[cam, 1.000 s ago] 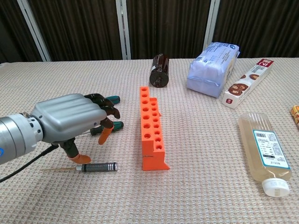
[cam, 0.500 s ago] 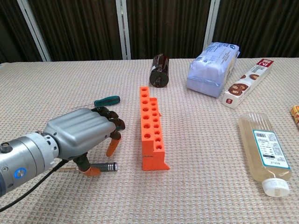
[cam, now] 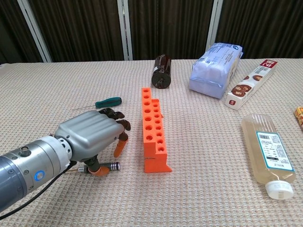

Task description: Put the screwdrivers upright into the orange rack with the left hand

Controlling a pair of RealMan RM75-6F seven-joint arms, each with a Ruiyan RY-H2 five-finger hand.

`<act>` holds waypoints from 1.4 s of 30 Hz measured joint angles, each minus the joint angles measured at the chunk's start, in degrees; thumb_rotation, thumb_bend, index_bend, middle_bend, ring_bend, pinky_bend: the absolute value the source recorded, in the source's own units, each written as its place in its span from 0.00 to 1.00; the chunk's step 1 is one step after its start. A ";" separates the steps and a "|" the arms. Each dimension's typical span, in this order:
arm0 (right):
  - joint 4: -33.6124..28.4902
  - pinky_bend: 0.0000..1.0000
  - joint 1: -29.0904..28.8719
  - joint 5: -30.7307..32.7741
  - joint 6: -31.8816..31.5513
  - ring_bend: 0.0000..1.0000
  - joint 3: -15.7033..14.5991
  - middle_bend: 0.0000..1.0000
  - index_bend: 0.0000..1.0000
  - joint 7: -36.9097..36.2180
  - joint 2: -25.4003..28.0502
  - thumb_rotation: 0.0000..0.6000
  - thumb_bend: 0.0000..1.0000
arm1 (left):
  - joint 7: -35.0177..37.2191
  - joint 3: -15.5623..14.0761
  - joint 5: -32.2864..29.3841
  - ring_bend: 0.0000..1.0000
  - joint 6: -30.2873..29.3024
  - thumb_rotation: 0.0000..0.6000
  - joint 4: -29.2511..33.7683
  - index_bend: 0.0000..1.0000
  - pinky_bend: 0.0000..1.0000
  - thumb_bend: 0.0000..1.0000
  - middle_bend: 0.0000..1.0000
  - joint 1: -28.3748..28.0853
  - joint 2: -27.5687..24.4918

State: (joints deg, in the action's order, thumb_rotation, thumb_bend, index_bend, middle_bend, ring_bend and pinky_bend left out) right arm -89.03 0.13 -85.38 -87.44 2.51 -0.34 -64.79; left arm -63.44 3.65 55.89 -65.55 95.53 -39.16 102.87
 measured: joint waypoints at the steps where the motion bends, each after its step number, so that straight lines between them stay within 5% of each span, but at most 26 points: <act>1: -0.01 0.00 0.02 0.04 0.03 0.00 0.00 0.00 0.02 0.01 0.01 1.00 0.03 | 0.00 -0.01 -0.16 0.00 0.01 1.00 -0.04 0.48 0.00 0.23 0.11 -0.09 0.06; 23: -0.67 0.00 0.24 0.48 0.55 0.00 -0.04 0.00 0.03 0.63 0.25 1.00 0.02 | -2.16 -1.40 -5.93 0.00 -0.49 1.00 0.90 0.48 0.00 0.41 0.09 -2.66 -0.22; 42: -1.51 0.00 0.44 0.69 0.70 0.00 -0.09 0.00 0.03 1.48 0.41 1.00 0.03 | 1.11 -4.13 -3.13 0.00 -1.48 1.00 -0.76 0.46 0.00 0.37 0.08 -2.48 0.02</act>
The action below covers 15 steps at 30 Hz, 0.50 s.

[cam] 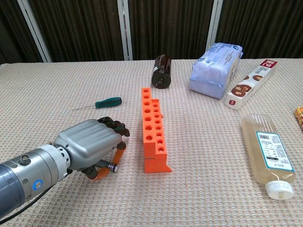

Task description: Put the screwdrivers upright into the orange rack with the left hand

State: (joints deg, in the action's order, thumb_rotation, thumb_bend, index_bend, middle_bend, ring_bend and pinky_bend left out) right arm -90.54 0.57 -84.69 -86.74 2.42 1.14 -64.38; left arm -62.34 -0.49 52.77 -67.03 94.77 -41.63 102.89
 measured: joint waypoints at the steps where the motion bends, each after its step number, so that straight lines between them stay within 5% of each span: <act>1: 0.00 0.00 0.00 0.00 0.01 0.00 0.01 0.00 0.03 -0.03 0.02 1.00 0.03 | 0.46 -0.18 0.49 0.00 -0.11 1.00 -0.22 0.46 0.00 0.35 0.08 0.14 0.03; 15: 0.26 0.00 0.05 0.32 0.32 0.00 0.07 0.00 0.04 -0.48 0.13 1.00 0.03 | 4.97 -1.39 5.62 0.00 -0.81 1.00 -3.14 0.51 0.00 0.32 0.09 1.86 0.93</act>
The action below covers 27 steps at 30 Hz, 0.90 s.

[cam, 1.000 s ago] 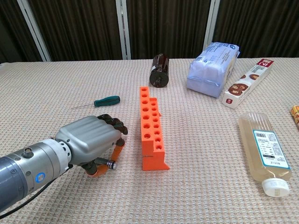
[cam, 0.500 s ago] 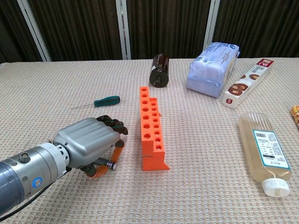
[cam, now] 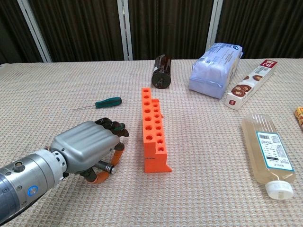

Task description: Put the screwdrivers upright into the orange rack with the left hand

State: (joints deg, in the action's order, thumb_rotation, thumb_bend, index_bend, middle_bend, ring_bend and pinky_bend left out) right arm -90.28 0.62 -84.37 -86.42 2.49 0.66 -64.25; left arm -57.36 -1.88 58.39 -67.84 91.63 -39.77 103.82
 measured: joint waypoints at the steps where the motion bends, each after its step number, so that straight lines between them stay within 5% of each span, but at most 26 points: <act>1: 0.00 0.00 0.02 0.03 0.01 0.00 0.00 0.00 0.04 -0.05 0.00 1.00 0.03 | 0.18 0.05 0.28 0.00 -0.05 1.00 -0.23 0.54 0.00 0.33 0.09 0.05 0.14; 13: 0.10 0.00 -0.17 -0.05 0.45 0.00 -0.03 0.00 0.04 -0.19 -0.12 1.00 0.02 | 6.25 0.94 6.78 0.05 -1.56 1.00 0.52 0.68 0.00 0.38 0.18 1.00 -0.98; 27: 0.06 0.00 -0.43 -0.67 0.68 0.00 -0.25 0.00 0.05 0.08 -0.23 1.00 0.02 | 28.89 6.93 9.62 0.10 1.80 1.00 15.56 0.71 0.00 0.41 0.25 1.81 -15.00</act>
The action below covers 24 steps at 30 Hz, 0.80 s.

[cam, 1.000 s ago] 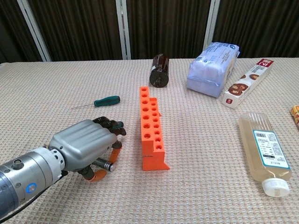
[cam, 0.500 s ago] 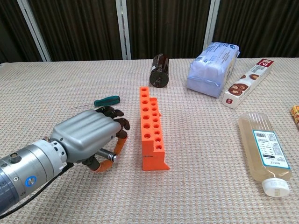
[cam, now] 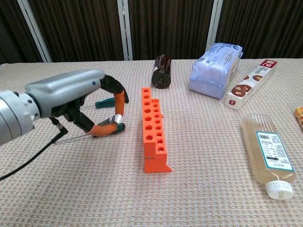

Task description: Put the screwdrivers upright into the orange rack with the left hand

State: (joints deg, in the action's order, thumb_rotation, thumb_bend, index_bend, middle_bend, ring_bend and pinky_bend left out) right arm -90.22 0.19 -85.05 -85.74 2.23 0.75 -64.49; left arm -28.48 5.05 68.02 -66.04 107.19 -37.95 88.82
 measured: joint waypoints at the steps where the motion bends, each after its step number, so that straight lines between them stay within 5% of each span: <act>1: -0.04 0.00 0.00 0.01 0.04 0.00 -0.02 0.00 0.05 0.04 0.03 1.00 0.02 | 2.98 0.73 0.42 0.10 0.40 1.00 1.10 0.71 0.00 0.41 0.25 0.09 -1.23; 10: -0.21 0.00 -0.09 0.00 0.26 0.00 -0.09 0.00 0.06 0.15 0.19 1.00 0.03 | 24.28 5.45 4.16 0.10 3.69 1.00 6.53 0.71 0.00 0.41 0.25 0.41 -7.51; 24: 0.34 0.00 0.00 0.51 0.47 0.00 -0.04 0.00 0.06 -0.61 0.28 1.00 0.02 | 55.40 11.26 3.74 0.09 11.74 1.00 6.52 0.68 0.00 0.42 0.25 -0.87 -9.05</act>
State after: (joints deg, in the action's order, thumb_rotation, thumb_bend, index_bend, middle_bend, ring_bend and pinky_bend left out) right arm -89.88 0.19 -84.54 -85.27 2.19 0.14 -64.21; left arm 26.93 16.31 71.75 -54.30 113.71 -38.83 79.77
